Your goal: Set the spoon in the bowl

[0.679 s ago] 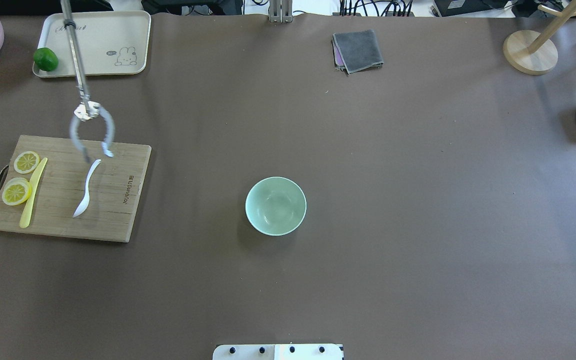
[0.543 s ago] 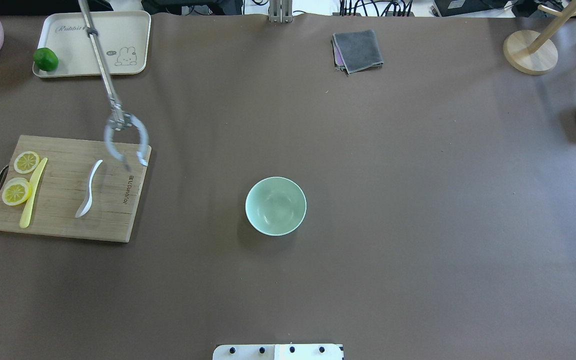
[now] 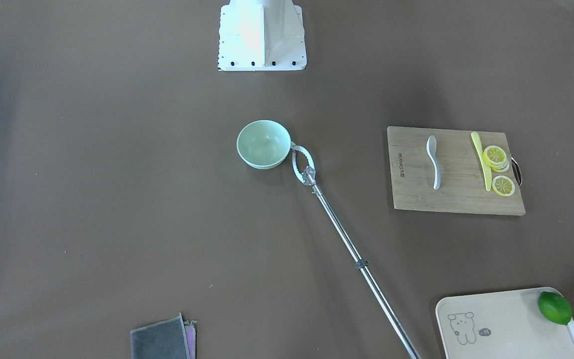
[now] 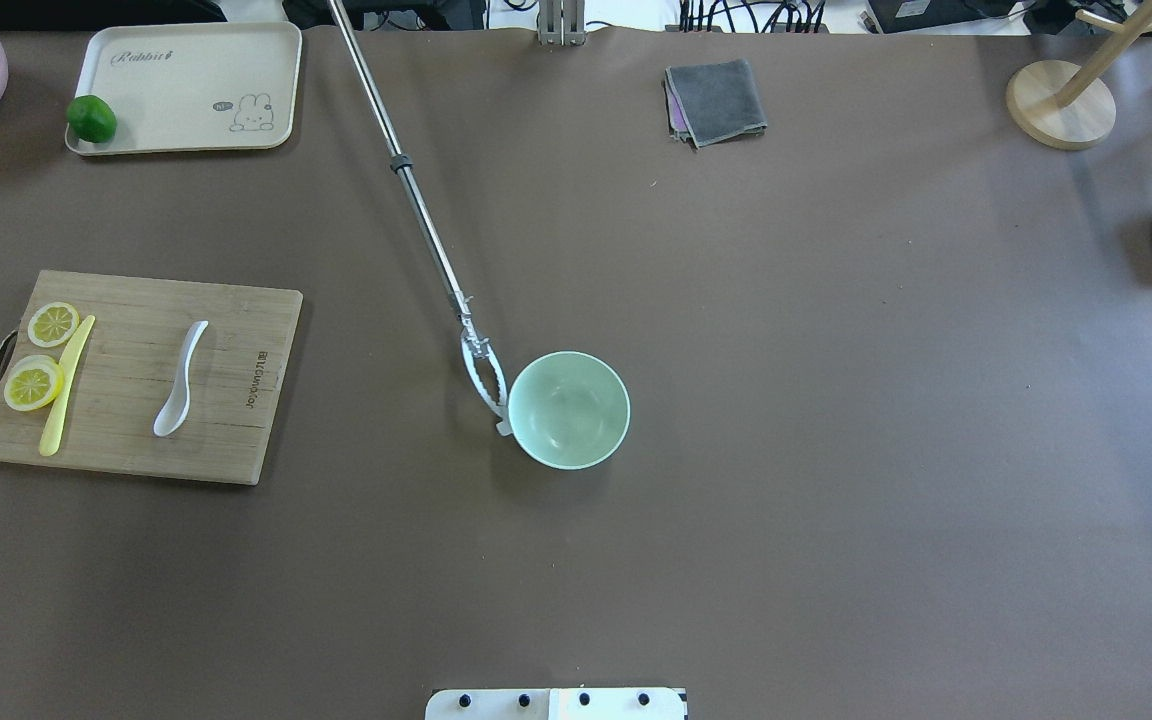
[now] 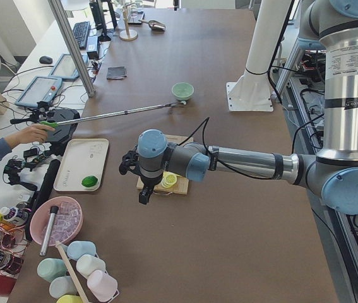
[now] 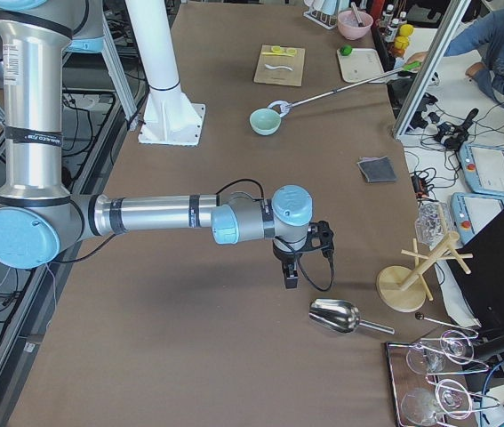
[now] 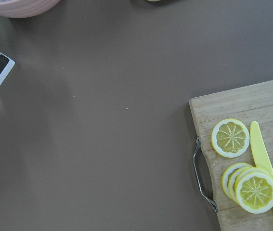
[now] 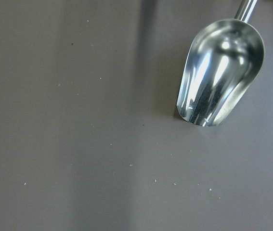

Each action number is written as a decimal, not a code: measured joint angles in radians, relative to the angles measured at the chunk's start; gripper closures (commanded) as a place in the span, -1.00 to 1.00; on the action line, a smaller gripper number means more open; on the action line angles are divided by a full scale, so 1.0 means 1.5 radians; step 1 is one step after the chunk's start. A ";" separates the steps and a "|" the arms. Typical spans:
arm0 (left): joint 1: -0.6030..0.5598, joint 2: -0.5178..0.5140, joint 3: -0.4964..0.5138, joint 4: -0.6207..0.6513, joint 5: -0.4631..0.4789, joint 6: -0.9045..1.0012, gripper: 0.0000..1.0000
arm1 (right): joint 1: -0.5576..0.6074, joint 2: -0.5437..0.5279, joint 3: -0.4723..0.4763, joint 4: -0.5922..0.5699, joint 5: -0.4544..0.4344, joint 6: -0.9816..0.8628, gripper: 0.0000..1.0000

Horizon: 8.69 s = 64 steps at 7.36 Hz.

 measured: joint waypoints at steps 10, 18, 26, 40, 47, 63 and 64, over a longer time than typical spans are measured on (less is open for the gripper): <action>0.013 -0.040 0.000 -0.007 0.000 -0.001 -0.97 | 0.001 -0.010 -0.014 0.004 0.007 0.001 -1.00; 0.028 -0.041 -0.005 -0.012 -0.021 -0.092 -0.96 | 0.000 -0.055 -0.014 0.123 0.053 0.006 -0.96; 0.256 -0.130 -0.027 -0.087 0.057 -0.485 -0.96 | -0.271 0.052 -0.033 0.261 -0.068 0.482 -0.73; 0.434 -0.169 0.024 -0.093 0.172 -0.593 0.05 | -0.472 0.247 -0.010 0.262 -0.106 0.838 1.00; 0.450 -0.289 0.033 -0.107 0.155 -0.670 1.00 | -0.637 0.379 -0.014 0.190 -0.252 0.935 -0.99; 0.409 -0.325 0.040 -0.167 0.103 -0.649 -0.96 | -0.310 0.072 0.080 0.162 -0.050 0.531 -1.00; 0.351 -0.258 0.023 -0.167 0.079 -0.557 -0.96 | -0.280 0.048 0.070 0.161 -0.049 0.467 -1.00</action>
